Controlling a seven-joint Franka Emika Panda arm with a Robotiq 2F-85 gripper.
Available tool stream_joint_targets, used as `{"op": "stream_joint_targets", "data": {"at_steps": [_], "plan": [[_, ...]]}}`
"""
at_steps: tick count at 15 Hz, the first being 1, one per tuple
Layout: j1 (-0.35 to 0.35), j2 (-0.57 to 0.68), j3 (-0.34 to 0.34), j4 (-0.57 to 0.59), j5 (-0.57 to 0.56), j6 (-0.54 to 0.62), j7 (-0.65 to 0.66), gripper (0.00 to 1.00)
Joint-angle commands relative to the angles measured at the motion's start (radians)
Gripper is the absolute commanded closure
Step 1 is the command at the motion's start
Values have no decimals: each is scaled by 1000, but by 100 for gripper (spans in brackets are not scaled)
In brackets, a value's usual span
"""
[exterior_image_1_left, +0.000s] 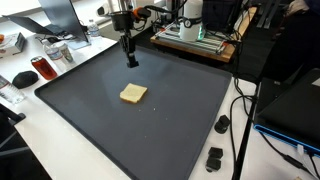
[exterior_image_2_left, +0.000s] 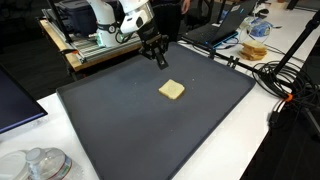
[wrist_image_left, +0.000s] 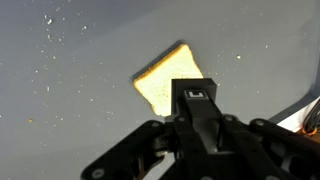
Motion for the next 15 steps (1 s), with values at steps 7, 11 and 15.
{"op": "stream_joint_targets", "data": {"at_steps": [7, 11, 15], "plan": [[146, -117, -34, -6, -566, -86, 547, 95], [187, -86, -17, 60, -719, -149, 729, 95], [219, -25, -11, 156, -757, -231, 863, 95]]}}
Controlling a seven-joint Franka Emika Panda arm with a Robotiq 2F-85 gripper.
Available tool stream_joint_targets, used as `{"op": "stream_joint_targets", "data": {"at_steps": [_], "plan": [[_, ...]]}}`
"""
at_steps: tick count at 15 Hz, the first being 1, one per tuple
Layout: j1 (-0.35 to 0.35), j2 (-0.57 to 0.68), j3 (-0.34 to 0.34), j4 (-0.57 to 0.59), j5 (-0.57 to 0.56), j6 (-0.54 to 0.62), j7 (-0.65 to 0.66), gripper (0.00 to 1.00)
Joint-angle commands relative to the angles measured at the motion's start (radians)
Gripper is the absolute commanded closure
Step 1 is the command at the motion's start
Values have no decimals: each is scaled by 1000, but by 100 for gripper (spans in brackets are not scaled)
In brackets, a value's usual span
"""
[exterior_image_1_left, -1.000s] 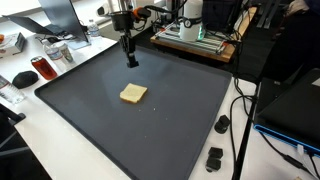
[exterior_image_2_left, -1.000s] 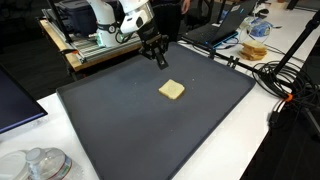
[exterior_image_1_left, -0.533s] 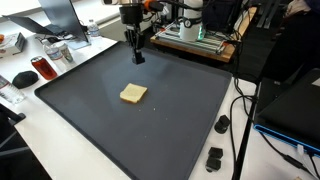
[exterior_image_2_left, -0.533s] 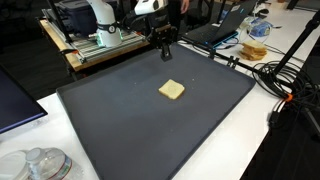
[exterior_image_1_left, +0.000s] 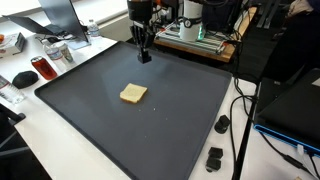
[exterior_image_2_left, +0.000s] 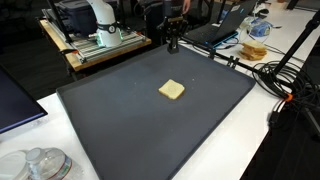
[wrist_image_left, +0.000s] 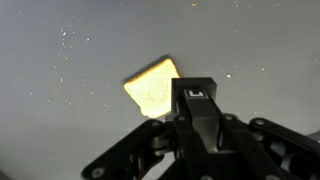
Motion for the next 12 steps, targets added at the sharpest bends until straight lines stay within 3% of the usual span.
{"op": "stream_joint_targets", "data": {"at_steps": [1, 2, 3, 7, 8, 12], "plan": [[24, 75, -4, 110, -37, -88, 113, 95], [20, 24, -6, 41, -10, -40, 54, 95], [24, 36, -6, 54, -9, -46, 59, 78], [24, 39, -9, 51, -9, -45, 58, 78], [24, 39, -9, 51, -9, -45, 57, 95], [42, 122, -4, 121, -11, -27, 125, 95]]}}
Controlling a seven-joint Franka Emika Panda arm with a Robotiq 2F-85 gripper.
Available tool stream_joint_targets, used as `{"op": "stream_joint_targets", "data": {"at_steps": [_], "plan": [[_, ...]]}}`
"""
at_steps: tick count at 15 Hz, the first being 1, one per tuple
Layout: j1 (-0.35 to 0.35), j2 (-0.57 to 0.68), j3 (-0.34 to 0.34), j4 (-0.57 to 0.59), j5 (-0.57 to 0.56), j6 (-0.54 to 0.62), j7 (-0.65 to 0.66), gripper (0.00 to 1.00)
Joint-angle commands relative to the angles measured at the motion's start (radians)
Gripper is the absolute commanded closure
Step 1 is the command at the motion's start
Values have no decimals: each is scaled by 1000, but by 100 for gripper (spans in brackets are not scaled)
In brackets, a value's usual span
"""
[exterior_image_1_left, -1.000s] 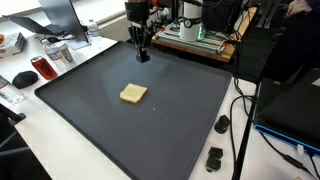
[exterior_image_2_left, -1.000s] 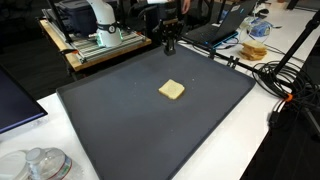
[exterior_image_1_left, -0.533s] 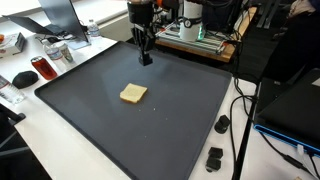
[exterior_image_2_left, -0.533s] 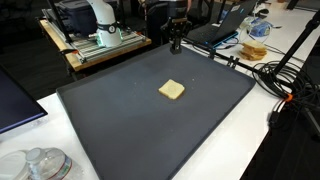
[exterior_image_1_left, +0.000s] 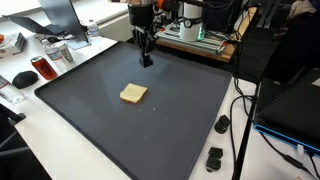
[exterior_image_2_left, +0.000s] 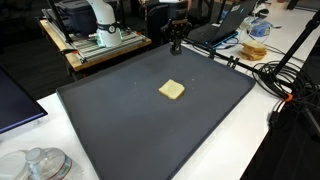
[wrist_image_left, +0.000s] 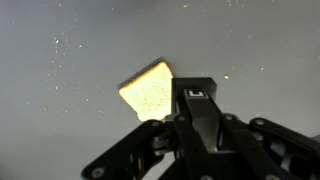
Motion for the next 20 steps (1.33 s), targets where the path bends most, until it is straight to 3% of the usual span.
{"op": "stream_joint_targets", "data": {"at_steps": [1, 10, 20], "plan": [[27, 89, -6, 77, -5, 24, 68, 95], [106, 327, -95, 253, -47, 73, 215, 95], [159, 497, -180, 384, -47, 63, 252, 95]]}}
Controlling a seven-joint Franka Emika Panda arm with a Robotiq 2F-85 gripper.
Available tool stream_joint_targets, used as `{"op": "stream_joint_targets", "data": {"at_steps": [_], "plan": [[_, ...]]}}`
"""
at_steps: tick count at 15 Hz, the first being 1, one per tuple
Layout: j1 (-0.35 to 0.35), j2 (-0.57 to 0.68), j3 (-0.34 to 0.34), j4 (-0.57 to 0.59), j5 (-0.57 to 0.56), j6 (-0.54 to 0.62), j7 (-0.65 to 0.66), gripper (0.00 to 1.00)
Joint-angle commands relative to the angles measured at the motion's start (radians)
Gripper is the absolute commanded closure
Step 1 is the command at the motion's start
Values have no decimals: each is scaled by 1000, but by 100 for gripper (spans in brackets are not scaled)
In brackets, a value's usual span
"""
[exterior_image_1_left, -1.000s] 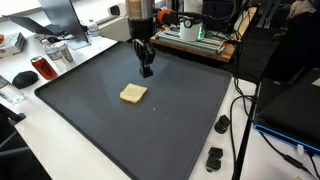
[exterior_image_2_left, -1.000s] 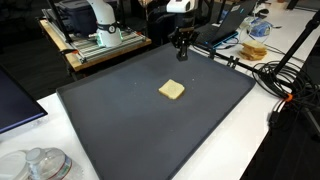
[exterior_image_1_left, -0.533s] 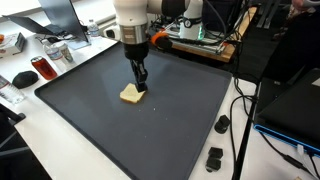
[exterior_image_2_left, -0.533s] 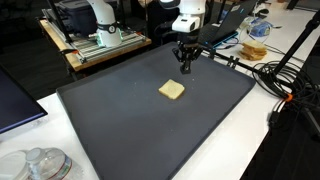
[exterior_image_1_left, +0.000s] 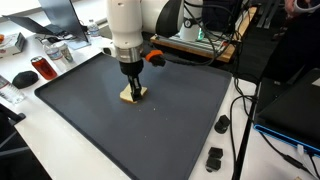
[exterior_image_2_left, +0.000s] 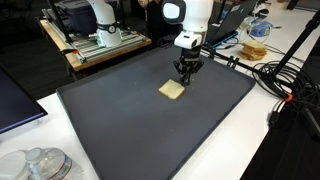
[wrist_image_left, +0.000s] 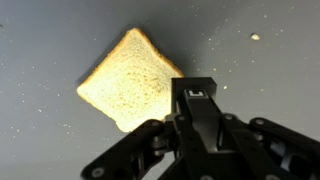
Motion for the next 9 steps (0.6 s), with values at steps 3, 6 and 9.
{"op": "stream_joint_targets", "data": {"at_steps": [3, 6, 9], "plan": [[21, 69, -38, 66, -13, -13, 34, 95], [14, 88, -35, 79, 0, -20, 23, 95], [10, 101, -23, 85, 11, -32, 15, 95]]}}
